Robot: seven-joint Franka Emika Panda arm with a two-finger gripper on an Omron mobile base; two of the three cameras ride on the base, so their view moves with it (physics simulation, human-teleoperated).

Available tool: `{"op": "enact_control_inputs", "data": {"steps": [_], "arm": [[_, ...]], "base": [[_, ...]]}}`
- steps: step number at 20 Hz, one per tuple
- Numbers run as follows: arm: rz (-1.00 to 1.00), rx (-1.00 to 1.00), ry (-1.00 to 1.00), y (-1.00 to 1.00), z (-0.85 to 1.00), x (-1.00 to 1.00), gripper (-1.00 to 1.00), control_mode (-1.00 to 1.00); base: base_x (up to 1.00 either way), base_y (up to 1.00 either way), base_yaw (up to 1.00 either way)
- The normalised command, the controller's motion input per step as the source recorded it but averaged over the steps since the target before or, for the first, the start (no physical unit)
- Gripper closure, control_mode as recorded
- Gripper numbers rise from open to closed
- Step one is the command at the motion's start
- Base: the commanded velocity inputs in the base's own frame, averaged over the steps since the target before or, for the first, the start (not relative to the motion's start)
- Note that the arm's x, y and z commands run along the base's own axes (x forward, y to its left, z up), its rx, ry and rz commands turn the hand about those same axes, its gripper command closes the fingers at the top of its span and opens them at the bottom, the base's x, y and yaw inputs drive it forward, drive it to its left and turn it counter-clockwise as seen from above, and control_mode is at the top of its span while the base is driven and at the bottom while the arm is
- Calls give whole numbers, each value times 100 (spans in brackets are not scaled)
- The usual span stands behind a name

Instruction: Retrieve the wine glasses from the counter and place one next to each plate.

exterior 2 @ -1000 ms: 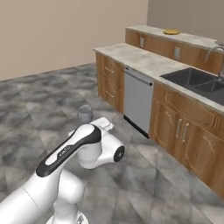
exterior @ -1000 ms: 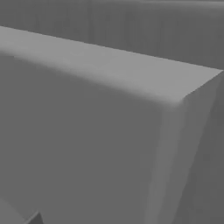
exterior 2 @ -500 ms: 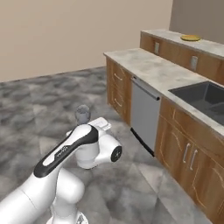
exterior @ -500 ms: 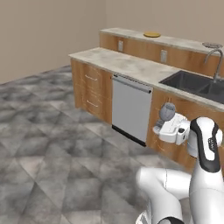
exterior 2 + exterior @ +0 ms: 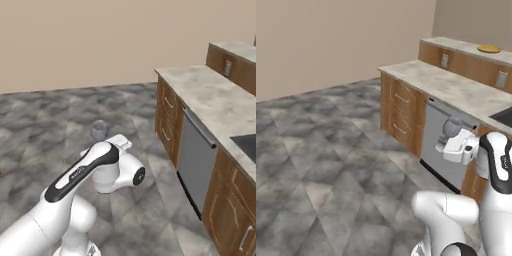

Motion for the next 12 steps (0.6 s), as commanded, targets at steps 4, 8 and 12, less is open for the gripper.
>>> {"op": "enact_control_inputs", "data": {"steps": [4, 8, 12], "arm": [[0, 0, 0, 0, 0, 0, 100, 100], [0, 0, 0, 0, 0, 0, 100, 100], [0, 0, 0, 0, 0, 0, 100, 100]], "base": [[100, 0, 38], [100, 0, 29], [100, 0, 19]]}}
